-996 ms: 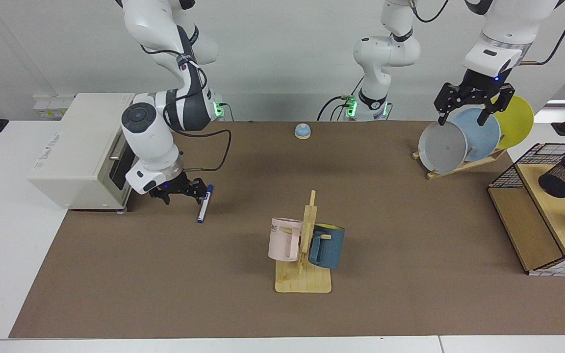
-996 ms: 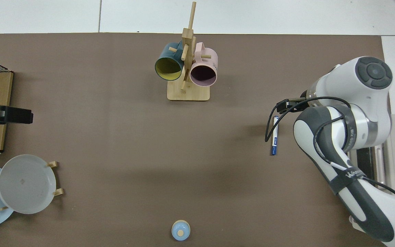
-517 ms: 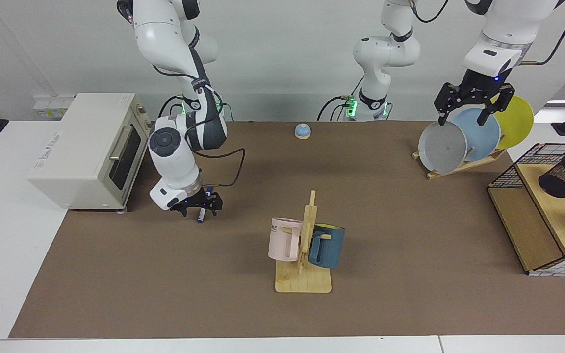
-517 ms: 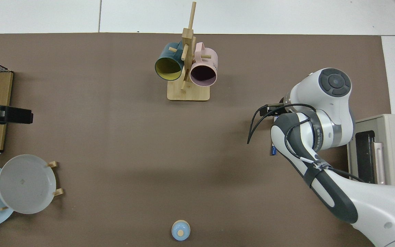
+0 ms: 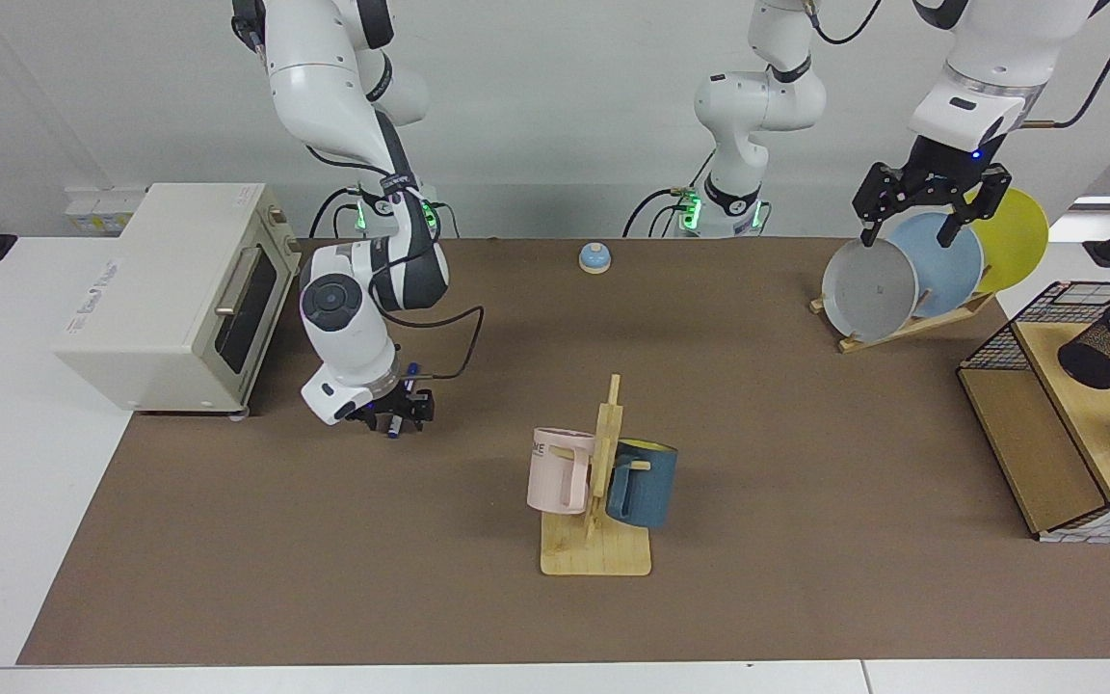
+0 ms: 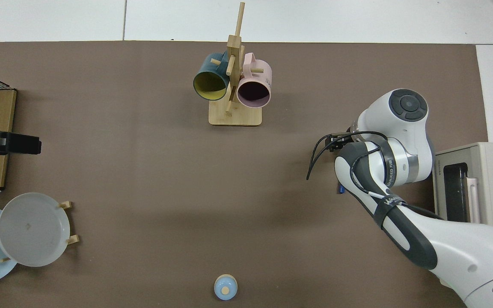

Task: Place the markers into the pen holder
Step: 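Lower the right gripper onto the blue-capped marker and close it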

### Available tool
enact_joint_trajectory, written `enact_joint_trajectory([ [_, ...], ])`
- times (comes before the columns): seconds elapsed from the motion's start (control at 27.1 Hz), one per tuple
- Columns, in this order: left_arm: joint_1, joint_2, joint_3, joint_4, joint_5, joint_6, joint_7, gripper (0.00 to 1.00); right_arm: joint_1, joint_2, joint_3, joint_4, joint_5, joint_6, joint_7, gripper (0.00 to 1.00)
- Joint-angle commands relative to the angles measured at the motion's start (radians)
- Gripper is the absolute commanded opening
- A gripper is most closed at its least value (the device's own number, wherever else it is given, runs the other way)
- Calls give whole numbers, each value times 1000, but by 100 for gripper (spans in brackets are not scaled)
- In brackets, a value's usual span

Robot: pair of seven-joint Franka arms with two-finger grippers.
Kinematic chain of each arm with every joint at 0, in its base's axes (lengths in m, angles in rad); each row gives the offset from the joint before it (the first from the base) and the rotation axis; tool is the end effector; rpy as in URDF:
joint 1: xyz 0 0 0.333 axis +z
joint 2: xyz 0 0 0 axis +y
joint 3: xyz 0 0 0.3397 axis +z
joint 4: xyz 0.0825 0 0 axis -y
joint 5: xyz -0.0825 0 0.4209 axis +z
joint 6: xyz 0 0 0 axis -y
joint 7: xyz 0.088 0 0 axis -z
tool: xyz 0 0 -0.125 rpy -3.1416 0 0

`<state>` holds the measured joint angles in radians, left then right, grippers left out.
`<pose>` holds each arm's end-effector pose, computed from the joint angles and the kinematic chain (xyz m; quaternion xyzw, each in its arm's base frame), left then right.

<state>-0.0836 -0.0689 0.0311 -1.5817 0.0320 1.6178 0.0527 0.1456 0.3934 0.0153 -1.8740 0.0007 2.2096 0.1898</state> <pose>0.5744 -0.0256 0.6693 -0.9971 0.0524 -0.0525 0.0149 0.6543 0.1058 0.2785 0.9995 -0.0152 -0.0290 0.0019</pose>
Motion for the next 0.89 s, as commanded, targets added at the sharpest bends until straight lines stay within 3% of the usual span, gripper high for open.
enact_joint_trajectory([
  [0.0,5,-20,-5,-20,-1,5,-8,100,-8,-2,6,-25,-1,27,20,74],
  [0.11,5,-20,-3,-20,-1,5,-8,100,-8,-5,6,-34,-1,28,25,69],
  [0.22,5,-20,-5,-20,-1,5,-8,100,-8,-8,6,-40,-1,28,25,56],
  [0.55,5,-20,-5,-20,-1,5,-8,100,-6,-8,6,-40,-1,27,25,1],
  [0.85,5,-20,-5,-20,-1,5,-8,100,3,-7,6,-14,-1,16,28,0],
])
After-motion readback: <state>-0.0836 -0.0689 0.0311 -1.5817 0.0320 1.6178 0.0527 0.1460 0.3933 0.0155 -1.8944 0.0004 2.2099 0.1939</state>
